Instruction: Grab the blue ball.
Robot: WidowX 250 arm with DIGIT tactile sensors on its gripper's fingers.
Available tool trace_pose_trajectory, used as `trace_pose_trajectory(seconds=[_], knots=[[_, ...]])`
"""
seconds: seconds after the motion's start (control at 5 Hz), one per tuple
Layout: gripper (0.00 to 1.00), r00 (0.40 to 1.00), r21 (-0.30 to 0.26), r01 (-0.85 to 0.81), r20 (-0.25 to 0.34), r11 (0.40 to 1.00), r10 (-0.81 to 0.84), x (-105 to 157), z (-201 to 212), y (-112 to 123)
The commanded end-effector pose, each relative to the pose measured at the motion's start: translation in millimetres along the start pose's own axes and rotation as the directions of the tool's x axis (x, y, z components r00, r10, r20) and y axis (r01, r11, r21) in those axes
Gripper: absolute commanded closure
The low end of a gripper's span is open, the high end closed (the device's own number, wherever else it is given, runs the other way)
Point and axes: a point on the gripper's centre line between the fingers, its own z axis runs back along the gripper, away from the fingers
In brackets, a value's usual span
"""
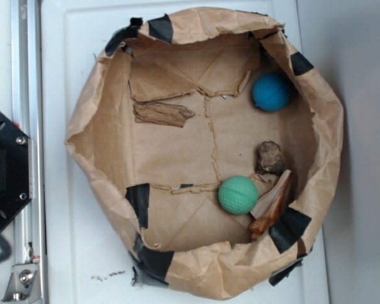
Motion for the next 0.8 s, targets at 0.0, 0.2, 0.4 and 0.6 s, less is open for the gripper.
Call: trace_pose_trajectory(seconds=[0.0, 0.2, 0.4, 0.6], knots=[[0.00, 1.000, 0.000, 0.000, 0.000, 1.000, 0.000, 0.0, 0.0, 0.0], [0.00, 1.000, 0.088, -0.020, -0.021, 0.996, 0.022, 46.1, -37.6, 2.1], [0.00, 0.999, 0.103, 0.047, -0.021, 0.994, -0.045, 93.5, -65.6, 7.1], [0.00, 0.989, 0.148, 0.140, 0.020, 0.979, -0.144, 124.0, -86.4, 3.3]])
